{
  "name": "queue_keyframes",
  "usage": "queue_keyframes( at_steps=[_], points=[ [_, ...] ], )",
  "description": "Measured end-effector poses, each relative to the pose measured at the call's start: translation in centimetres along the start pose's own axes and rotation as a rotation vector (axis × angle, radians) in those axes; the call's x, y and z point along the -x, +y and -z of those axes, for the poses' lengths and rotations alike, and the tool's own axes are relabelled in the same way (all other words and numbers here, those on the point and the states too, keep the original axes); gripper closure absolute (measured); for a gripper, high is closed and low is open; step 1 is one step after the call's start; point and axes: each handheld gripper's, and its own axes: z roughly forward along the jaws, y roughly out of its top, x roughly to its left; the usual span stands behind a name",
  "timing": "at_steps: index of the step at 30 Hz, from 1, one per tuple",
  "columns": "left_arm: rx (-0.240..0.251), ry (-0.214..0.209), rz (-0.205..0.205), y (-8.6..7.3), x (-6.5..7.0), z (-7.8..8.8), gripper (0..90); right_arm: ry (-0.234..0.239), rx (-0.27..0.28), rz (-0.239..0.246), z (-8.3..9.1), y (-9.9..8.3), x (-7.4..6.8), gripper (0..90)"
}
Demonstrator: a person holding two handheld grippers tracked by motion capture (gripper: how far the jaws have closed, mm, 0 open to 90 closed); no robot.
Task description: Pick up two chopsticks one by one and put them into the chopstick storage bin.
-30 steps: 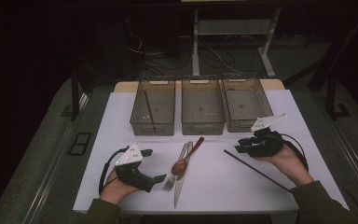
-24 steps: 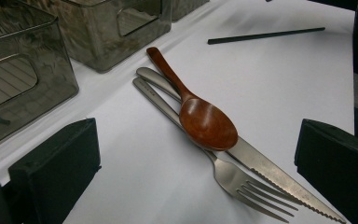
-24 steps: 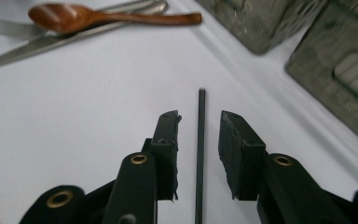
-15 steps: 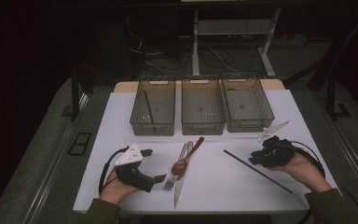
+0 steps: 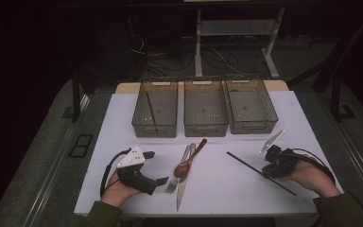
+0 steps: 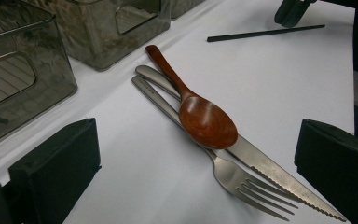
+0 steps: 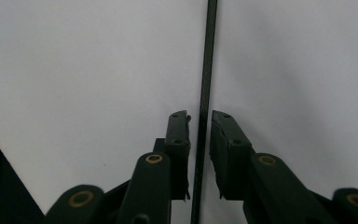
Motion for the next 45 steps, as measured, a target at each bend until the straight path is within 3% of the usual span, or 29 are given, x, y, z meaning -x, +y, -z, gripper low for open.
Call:
queue_keyframes(
  at_steps=[10,20,29,34,35,45],
  points=[
    [-0.004,-0.001,0.000,0.0,0.0,0.0,0.0,-0.023,-0.073,0.018,-1.0,0.0,0.3,80.2],
    [-0.003,-0.001,0.001,0.0,0.1,-0.1,0.0,-0.033,-0.087,0.039,-1.1,0.2,0.2,84.2],
    [-0.002,-0.001,0.001,0.0,0.1,-0.1,0.0,-0.019,-0.082,0.029,-1.1,0.1,0.4,84.9],
    [-0.003,-0.001,0.000,0.0,0.0,0.0,0.0,-0.008,-0.057,0.011,-0.9,0.1,0.7,84.9],
    [-0.002,-0.001,-0.001,0.0,0.0,0.0,0.0,0.010,-0.024,-0.012,-0.7,0.3,0.7,85.0],
    [-0.002,0.001,-0.001,0.1,0.1,0.0,0.0,0.043,0.100,-0.036,0.0,0.6,1.8,85.1]
  ],
)
